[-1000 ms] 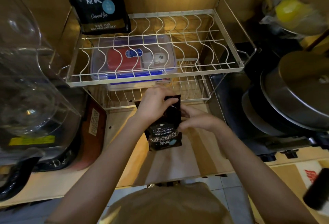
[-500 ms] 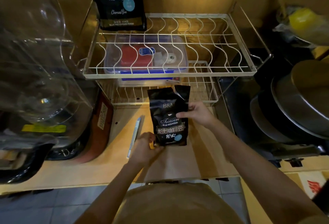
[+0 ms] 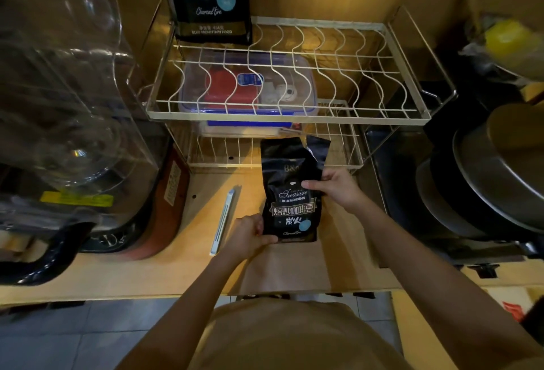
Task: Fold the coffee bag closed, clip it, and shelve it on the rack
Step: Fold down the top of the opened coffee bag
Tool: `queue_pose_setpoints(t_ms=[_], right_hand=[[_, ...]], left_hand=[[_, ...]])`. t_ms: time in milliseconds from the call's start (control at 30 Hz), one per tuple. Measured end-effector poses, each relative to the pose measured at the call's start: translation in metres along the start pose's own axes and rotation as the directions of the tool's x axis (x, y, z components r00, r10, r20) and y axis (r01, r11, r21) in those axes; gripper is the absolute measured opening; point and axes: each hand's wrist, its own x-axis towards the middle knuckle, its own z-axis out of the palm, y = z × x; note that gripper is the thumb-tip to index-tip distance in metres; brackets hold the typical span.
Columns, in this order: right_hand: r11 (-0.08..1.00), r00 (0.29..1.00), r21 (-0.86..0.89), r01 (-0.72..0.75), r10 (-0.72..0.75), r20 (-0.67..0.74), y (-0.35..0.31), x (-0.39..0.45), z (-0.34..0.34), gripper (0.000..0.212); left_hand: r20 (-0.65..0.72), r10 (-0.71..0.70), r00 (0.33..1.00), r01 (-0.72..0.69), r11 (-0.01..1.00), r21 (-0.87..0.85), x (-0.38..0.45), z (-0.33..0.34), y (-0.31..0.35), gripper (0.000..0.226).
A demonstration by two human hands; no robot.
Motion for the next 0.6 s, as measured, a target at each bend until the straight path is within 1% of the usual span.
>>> queue_pose_setpoints(t_ms=[67, 133, 167, 200, 267, 300, 367, 400, 433, 467, 500, 533, 567, 600], right_hand=[[1.0, 1.0, 0.002, -0.01, 0.01, 0.007, 0.001, -0.001, -0.002, 0.005], [1.0, 1.0, -0.001, -0.013, 0.013, -0.005, 0.003, -0.002, -0.004, 0.006], [1.0, 1.0, 0.008, -0.013, 0.014, -0.017, 0.004, -0.002, -0.004, 0.003], [1.0, 0.999, 0.015, -0.011, 0.011, -0.033, 0.004, -0.002, -0.004, 0.006], [0.999, 0.998, 0.045, -0.012, 0.015, -0.056, 0.003, -0.004, -0.003, 0.021], [0.999, 0.998, 0.05, -0.009, 0.012, -0.056, 0.0, -0.005, -0.002, 0.025], [1.0, 0.999, 0.004, 0.003, -0.003, -0.04, -0.009, -0.009, -0.002, 0.028], [0.998, 1.0, -0.062, 0.001, -0.003, -0.03, -0.014, -0.009, -0.004, 0.03], [0.984, 1.0, -0.178, -0.01, 0.005, -0.027, -0.021, -0.01, -0.007, 0.032], [0.939, 0.999, -0.343, -0.036, 0.027, -0.032, -0.029, -0.011, -0.01, 0.03], [0.846, 0.998, -0.529, -0.061, 0.046, -0.043, -0.037, -0.014, -0.012, 0.023], [0.715, 0.998, -0.696, -0.063, 0.043, -0.047, -0.045, -0.018, -0.013, 0.014], [0.581, 0.999, -0.813, -0.032, 0.006, -0.035, -0.052, -0.024, -0.011, 0.01], [0.478, 0.999, -0.877, 0.04, -0.052, 0.017, -0.06, -0.029, -0.007, 0.012]], left_hand=[[0.037, 0.05, 0.998, -0.051, 0.998, 0.023, -0.001, -0.003, -0.003, 0.019], [0.036, 0.11, 0.993, -0.112, 0.991, 0.068, -0.004, -0.004, -0.001, 0.016], [0.012, 0.138, 0.99, -0.138, 0.984, 0.111, -0.006, -0.004, 0.001, 0.015], [-0.03, 0.163, 0.986, -0.156, 0.974, 0.163, -0.008, -0.003, 0.002, 0.017], [-0.124, 0.238, 0.963, -0.2, 0.944, 0.263, -0.011, -0.004, 0.004, 0.019], [-0.139, 0.265, 0.954, -0.216, 0.931, 0.294, -0.011, -0.005, 0.005, 0.019], [-0.125, 0.285, 0.95, -0.238, 0.925, 0.298, -0.011, -0.009, 0.009, 0.017], [-0.114, 0.287, 0.951, -0.243, 0.923, 0.297, -0.01, -0.011, 0.012, 0.016], [-0.109, 0.297, 0.949, -0.252, 0.919, 0.304, -0.01, -0.013, 0.015, 0.017], [-0.109, 0.313, 0.943, -0.265, 0.909, 0.321, -0.009, -0.014, 0.017, 0.018], [-0.109, 0.331, 0.937, -0.277, 0.898, 0.341, -0.008, -0.015, 0.018, 0.019], [-0.106, 0.342, 0.934, -0.285, 0.89, 0.356, -0.007, -0.016, 0.018, 0.019], [-0.101, 0.352, 0.931, -0.294, 0.883, 0.367, -0.005, -0.016, 0.018, 0.02], [-0.099, 0.358, 0.929, -0.298, 0.877, 0.377, -0.004, -0.016, 0.018, 0.02]])
